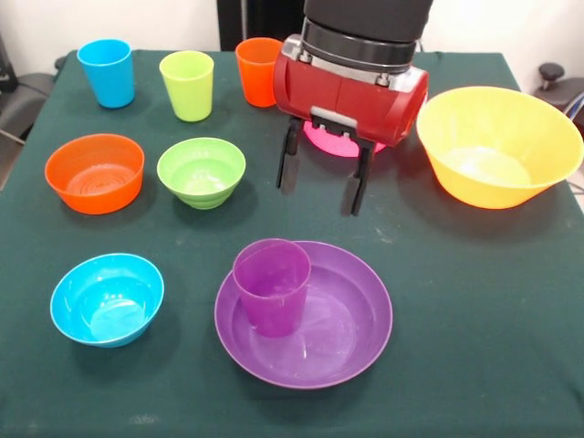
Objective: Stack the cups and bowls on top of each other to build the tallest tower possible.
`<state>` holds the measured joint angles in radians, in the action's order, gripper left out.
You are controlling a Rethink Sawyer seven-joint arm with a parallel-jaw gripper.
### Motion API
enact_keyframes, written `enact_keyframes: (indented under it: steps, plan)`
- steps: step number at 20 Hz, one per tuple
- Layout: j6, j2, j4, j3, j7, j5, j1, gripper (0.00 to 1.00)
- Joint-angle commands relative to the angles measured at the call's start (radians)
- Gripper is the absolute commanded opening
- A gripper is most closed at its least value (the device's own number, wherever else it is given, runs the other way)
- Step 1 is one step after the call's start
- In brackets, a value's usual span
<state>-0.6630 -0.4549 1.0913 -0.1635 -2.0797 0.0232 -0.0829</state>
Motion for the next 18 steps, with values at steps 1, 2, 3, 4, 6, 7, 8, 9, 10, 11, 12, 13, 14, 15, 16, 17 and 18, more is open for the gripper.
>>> enact_keyframes:
  steps: [1,2,3,4,6,7,8,9,10,11,12,13,14,15,16,17,18]
  plan:
    - [-0.032,-0.009,0.19,0.105,0.151,-0.097,-0.029,1.0]
    - [-0.026,-0.011,0.198,0.105,0.153,-0.101,-0.031,1.0]
    - [-0.019,-0.012,0.208,0.105,0.153,-0.104,-0.033,1.0]
    - [-0.009,-0.014,0.218,0.106,0.153,-0.107,-0.035,1.0]
    - [0.011,-0.016,0.236,0.107,0.153,-0.114,-0.04,1.0]
    - [0.02,-0.018,0.245,0.108,0.154,-0.117,-0.043,1.0]
    - [0.027,-0.019,0.253,0.109,0.154,-0.119,-0.046,1.0]
    - [0.036,-0.021,0.263,0.11,0.155,-0.123,-0.05,1.0]
    - [0.042,-0.022,0.271,0.113,0.155,-0.127,-0.053,1.0]
    - [0.05,-0.025,0.282,0.114,0.152,-0.132,-0.056,1.0]
    - [0.057,-0.028,0.29,0.115,0.151,-0.138,-0.058,1.0]
    - [0.061,-0.031,0.298,0.117,0.151,-0.144,-0.061,1.0]
    - [0.067,-0.034,0.305,0.12,0.151,-0.15,-0.065,1.0]
    - [0.074,-0.037,0.312,0.122,0.151,-0.156,-0.069,1.0]
    - [0.081,-0.038,0.318,0.125,0.151,-0.163,-0.073,1.0]
    - [0.086,-0.04,0.323,0.129,0.152,-0.171,-0.078,1.0]
    - [0.09,-0.041,0.325,0.133,0.154,-0.177,-0.083,1.0]
